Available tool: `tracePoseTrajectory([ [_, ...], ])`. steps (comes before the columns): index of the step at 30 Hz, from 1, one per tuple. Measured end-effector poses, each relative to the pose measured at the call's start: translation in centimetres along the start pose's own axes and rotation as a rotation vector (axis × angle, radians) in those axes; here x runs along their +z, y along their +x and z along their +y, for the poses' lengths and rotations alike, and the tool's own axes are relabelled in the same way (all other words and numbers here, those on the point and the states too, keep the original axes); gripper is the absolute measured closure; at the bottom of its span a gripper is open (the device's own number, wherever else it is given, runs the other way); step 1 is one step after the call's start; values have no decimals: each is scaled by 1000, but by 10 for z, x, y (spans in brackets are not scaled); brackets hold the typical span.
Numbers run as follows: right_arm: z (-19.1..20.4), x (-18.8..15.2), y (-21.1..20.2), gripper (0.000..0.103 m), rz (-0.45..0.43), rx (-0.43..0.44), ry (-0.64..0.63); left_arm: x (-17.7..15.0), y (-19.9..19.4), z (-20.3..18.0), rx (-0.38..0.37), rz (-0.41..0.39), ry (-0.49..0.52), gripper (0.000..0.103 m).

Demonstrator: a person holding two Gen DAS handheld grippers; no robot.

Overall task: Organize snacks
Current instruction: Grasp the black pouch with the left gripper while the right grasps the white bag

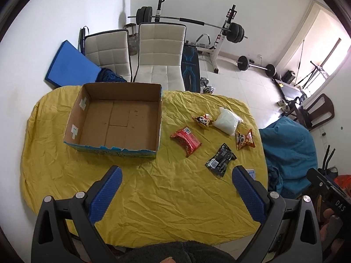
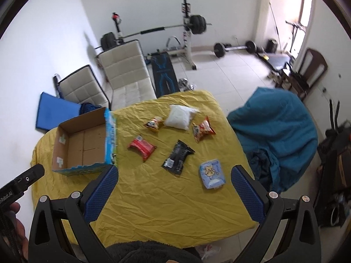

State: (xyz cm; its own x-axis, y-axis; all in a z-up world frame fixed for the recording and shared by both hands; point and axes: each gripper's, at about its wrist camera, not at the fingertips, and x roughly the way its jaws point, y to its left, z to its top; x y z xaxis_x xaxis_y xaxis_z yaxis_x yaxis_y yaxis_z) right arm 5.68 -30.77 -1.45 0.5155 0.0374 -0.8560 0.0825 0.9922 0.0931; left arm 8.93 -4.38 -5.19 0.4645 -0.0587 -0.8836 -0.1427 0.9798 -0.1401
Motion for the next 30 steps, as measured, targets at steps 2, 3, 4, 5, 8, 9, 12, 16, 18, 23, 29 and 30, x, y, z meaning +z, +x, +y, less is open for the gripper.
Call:
tracePoseTrajectory([
  [2,-20,9,24,0,32,-14,36,11,29,-10,20,36,24,0],
  [3,-31,14,39,0,51,-19,52,18,42,-14,25,45,32,0],
  [4,-39,21,55,0,72,-16,66,25,57,-18,37,62,37,0],
  [5,-45,28,71,0,93,-19,68,33,73,-21,47,87,43,0],
  [8,-58,53,131,0,171,-9,73,61,129,-29,54,166,29,1],
  [9,-59,61,153,0,198,-14,66,73,151,-32,36,195,13,1],
  [12,-55,84,219,0,276,-23,31,100,202,-44,46,219,23,1],
  [16,-44,112,310,0,376,-64,14,123,265,-59,125,254,76,1],
  [18,-38,128,358,0,432,-57,39,130,297,-61,173,277,87,1],
  [23,-26,155,458,0,546,-31,149,145,362,-62,277,316,138,1],
  [29,-8,160,534,2,642,-29,242,151,401,-54,332,350,136,1],
  [30,-5,157,547,4,669,-39,242,151,402,-53,331,357,131,1],
])
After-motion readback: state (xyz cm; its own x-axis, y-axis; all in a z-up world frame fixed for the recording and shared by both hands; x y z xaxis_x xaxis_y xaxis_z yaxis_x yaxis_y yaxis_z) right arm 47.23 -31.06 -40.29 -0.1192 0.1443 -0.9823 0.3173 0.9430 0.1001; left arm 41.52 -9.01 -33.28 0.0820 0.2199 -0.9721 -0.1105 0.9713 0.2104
